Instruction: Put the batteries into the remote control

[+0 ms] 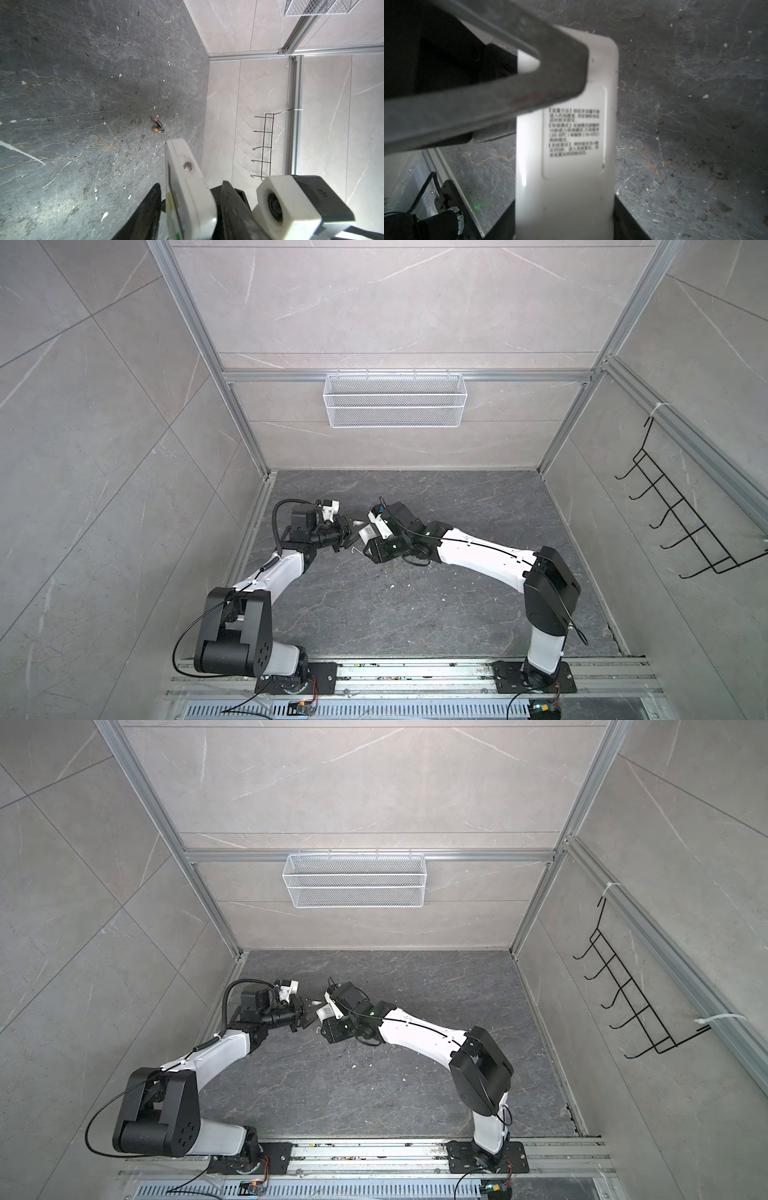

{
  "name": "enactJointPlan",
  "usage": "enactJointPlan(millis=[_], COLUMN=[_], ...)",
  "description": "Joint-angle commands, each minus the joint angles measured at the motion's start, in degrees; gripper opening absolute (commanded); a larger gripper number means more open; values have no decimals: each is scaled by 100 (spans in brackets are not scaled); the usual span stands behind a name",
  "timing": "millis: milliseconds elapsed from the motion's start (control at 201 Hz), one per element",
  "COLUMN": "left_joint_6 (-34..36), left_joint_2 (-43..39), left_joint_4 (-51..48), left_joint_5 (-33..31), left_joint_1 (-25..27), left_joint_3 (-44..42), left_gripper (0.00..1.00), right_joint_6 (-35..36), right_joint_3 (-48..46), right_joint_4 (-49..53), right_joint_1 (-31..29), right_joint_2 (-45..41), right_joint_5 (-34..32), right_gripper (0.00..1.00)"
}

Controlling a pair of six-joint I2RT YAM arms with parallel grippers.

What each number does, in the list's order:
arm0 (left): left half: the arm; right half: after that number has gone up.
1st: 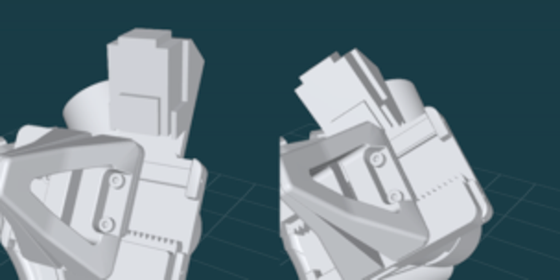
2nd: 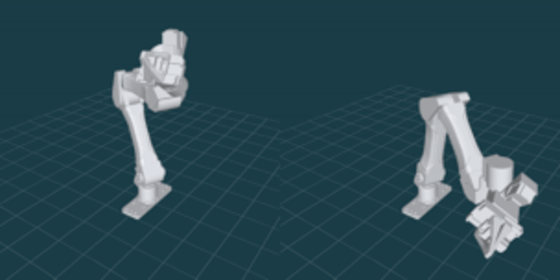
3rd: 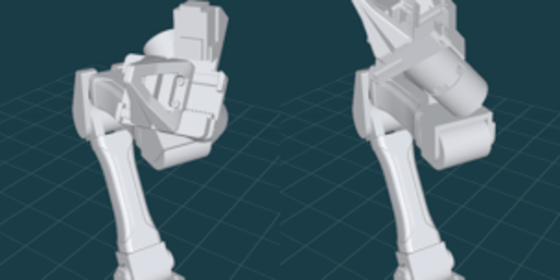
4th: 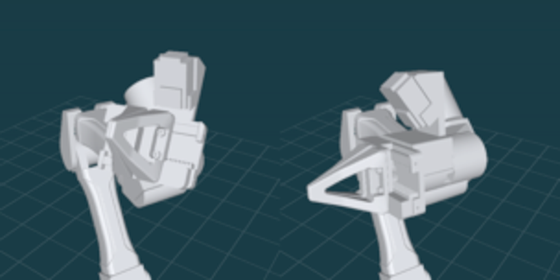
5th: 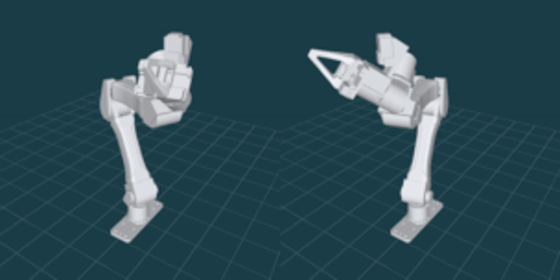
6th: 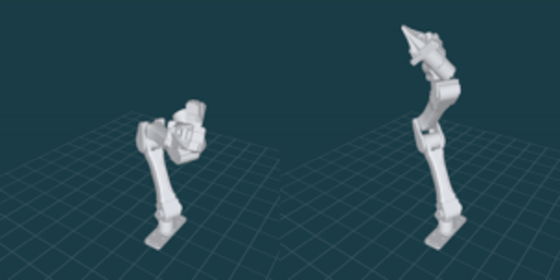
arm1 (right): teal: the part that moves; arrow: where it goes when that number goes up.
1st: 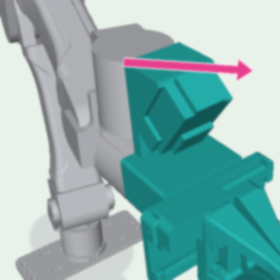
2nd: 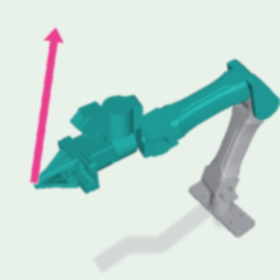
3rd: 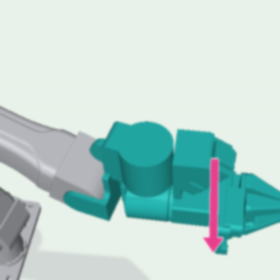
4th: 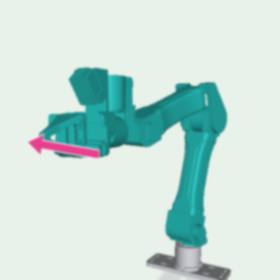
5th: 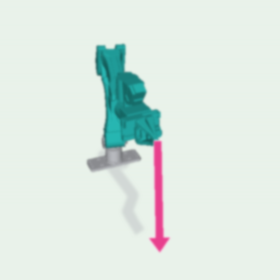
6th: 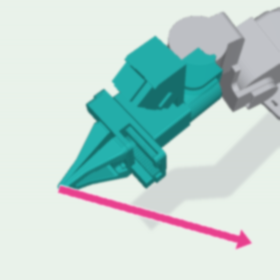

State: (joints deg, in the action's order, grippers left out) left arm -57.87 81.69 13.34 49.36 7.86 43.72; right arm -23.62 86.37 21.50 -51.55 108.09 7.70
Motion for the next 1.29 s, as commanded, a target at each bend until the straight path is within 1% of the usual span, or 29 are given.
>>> enactJointPlan(millis=[0, 164, 458, 583, 672, 747, 881, 1011, 1106, 1165, 1210, 1220, 1240, 1290], left_joint_6=[30, 37, -66, -170, -296, -460, -662, -847, -969, -1079, -1163, -1183, -1225, -1350], left_joint_2=[-17, -48, 79, 141, 179, 253, 433, 556, 702, 829, 941, 971, 1033, 1216], left_joint_4=[142, 152, 239, 346, 530, 815, 1228, 1710, 2174, 2655, 3066, 3141, 3343, 4005], left_joint_5=[-21, -63, -95, -128, -204, -252, -188, -278, -552, -794, -1068, -1139, -1303, -1721], left_joint_1=[28, 38, 57, 57, 68, 116, 145, 145, 144, 145, 152, 161, 165, 234], left_joint_3=[-46, -166, -198, -223, -295, -392, -473, -610, -783, -942, -1076, -1112, -1182, -1361], left_gripper=[39, 28, 20, 11, 3, 0, 0, 0, 0, 0, 0, 0, 0, 0], right_joint_6=[214, 366, 461, 507, 516, 532, 576, 519, 362, 85, -169, -231, -343, -651], right_joint_3=[330, 479, 668, 761, 811, 875, 949, 906, 668, 365, 18, -83, -258, -727], right_joint_4=[332, 583, 744, 812, 826, 872, 958, 996, 863, 700, 439, 345, 184, -207], right_joint_1=[-74, -154, -189, -207, -214, -216, -215, -216, -218, -215, -215, -215, -215, -192], right_joint_2=[105, 167, 303, 361, 367, 379, 413, 269, -81, -413, -704, -759, -893, -1174], right_joint_5=[-327, -566, -708, -752, -731, -677, -664, -767, -982, -1385, -1666, -1744, -1871, -2076], right_gripper=[54, 54, 55, 57, 62, 67, 76, 78, 83, 86, 91, 95, 98, 99])
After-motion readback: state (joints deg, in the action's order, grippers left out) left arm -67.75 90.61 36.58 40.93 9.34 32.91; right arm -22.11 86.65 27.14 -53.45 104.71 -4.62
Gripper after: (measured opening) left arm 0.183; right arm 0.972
